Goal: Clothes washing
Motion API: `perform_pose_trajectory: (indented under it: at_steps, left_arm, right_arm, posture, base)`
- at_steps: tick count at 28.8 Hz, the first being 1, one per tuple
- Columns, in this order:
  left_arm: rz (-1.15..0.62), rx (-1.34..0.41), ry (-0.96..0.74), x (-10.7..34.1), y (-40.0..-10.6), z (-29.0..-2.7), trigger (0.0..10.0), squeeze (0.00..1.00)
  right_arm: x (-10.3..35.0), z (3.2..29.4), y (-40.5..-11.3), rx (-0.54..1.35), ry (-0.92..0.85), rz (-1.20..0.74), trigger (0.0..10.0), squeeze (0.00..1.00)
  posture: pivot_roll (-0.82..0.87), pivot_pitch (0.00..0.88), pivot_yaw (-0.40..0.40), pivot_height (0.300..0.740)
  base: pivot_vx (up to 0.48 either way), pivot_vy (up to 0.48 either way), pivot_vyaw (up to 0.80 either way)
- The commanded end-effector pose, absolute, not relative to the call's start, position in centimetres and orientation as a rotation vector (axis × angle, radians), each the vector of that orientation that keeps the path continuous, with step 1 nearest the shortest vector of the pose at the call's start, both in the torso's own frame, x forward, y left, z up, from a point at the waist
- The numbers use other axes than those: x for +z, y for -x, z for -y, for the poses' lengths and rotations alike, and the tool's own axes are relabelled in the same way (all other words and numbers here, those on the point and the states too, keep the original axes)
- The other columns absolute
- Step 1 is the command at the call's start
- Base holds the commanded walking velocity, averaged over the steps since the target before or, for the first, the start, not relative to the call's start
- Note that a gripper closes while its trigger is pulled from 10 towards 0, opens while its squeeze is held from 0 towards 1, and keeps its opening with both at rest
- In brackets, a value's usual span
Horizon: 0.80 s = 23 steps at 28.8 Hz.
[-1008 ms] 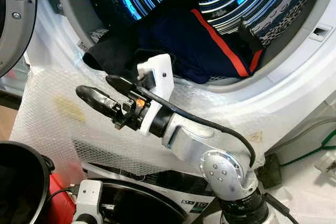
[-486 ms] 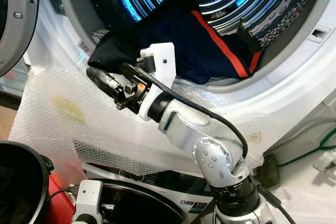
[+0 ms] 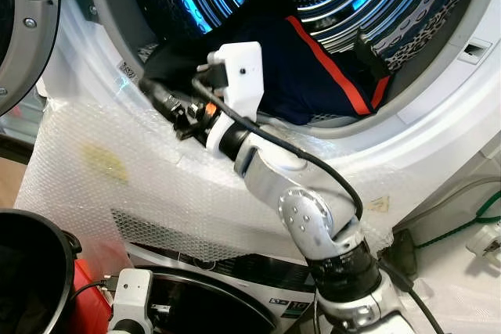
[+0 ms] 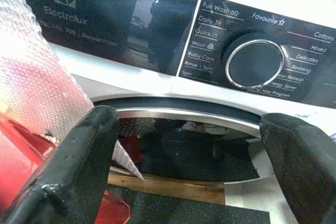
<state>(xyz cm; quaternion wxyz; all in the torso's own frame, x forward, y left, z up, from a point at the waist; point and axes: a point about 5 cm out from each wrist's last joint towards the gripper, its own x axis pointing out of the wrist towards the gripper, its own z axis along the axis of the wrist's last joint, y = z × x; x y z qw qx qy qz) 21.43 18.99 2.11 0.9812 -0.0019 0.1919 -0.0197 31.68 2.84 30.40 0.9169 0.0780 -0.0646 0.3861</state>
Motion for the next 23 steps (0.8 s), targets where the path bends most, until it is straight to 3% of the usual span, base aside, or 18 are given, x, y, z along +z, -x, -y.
perform_pose_trajectory:
  at_steps: [1,10,17,23]
  left_arm:
    - [-0.389,-0.052,-0.014,2.1,-21.3,-18.6,10.0,0.0]
    - [-0.398,-0.032,-0.027,2.1,-20.8,-19.1,10.0,0.0]
    - [-0.408,-0.014,-0.035,2.0,-20.6,-19.5,10.0,0.0]
    - [-0.408,0.005,-0.038,2.1,-20.5,-19.6,10.0,0.0]
  right_arm:
    - [30.4,-1.0,-33.3,0.672,-0.144,0.13,10.0,0.0]
    - [31.1,3.5,-38.0,0.421,0.04,0.144,10.0,0.0]
    - [32.1,5.2,-39.8,0.346,0.14,0.174,10.0,0.0]
    - [33.9,5.1,-41.5,0.292,0.186,0.202,10.0,0.0]
  posture:
    - [0.13,0.082,-0.191,0.74]
    - [0.15,0.087,-0.196,0.74]
    - [0.17,0.091,-0.198,0.74]
    - [0.2,0.085,-0.205,0.74]
  base:
    - [0.0,0.0,0.0]
    - [0.0,0.0,0.0]
    - [0.0,0.0,0.0]
    - [0.0,0.0,0.0]
